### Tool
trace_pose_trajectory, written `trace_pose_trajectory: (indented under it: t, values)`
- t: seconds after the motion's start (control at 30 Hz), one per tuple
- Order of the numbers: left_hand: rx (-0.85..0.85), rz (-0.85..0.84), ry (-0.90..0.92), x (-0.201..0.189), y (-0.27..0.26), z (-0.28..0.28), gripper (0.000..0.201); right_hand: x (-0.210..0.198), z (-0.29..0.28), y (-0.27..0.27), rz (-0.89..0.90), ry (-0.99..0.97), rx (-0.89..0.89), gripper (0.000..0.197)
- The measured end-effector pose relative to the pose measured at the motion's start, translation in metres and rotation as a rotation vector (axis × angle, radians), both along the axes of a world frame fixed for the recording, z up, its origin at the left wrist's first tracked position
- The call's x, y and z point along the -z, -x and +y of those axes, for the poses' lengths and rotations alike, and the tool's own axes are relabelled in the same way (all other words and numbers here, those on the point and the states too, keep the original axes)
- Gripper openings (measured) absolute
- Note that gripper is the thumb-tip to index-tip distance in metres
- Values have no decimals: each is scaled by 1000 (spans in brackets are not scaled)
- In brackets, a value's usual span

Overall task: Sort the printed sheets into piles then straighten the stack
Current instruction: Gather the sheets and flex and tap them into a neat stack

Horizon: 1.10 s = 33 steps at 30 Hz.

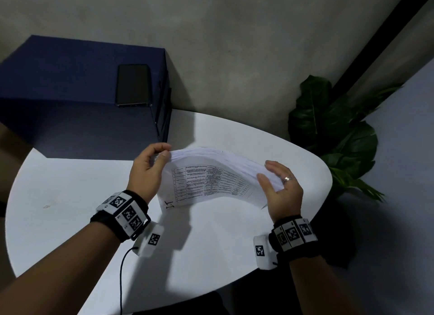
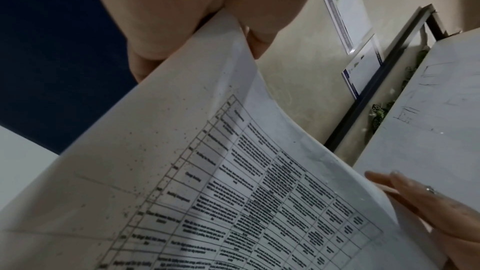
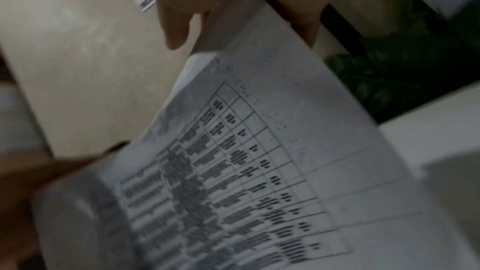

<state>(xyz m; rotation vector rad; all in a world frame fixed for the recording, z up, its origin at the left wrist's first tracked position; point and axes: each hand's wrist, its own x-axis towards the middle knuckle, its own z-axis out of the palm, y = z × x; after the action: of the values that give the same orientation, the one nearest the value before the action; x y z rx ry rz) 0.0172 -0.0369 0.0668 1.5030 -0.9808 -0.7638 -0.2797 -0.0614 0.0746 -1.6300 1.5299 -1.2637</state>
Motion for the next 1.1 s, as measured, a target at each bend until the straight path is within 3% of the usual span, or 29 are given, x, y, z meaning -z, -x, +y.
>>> trace_pose_trajectory:
  t: [0.07, 0.17, 0.4, 0.57, 0.63, 0.67, 0.73, 0.8, 0.87, 0.93, 1.1]
  values:
    - [65, -17, -2, -3, -1, 2, 22, 4, 1, 4, 139, 12, -100, 39]
    - [135, -108, 2, -3, -4, 5, 38, 4, 1, 12, 388, 50, -112, 52]
    - [249, -281, 44, -2, -11, 6, 57, 7, -1, 19, 684, 124, -177, 54]
    - [326, -649, 99, 2, -25, 5, 55, 1, -4, 21, 860, 95, -195, 58]
    - [338, -728, 93, 2, -30, 5, 59, -2, -5, 22, 764, 71, -166, 57]
    - [319, -709, 65, 2, -32, 5, 65, -3, -6, 23, 621, 17, -136, 61]
    - [224, -486, 3, 2, -32, 6, 74, -1, -6, 26, 233, -149, -28, 78]
    - [111, -144, -34, 10, -24, 7, 72, 10, -8, 27, -17, -296, 19, 77]
    - [77, 23, -110, 24, -16, 9, 50, 24, -13, 25, -74, -324, 23, 50]
    - [100, 16, -175, 37, -11, 10, 25, 25, -15, 21, -85, -315, 33, 30]
    - [69, 69, -109, 42, -6, 12, 23, 34, -8, 20, -92, -275, 57, 25]
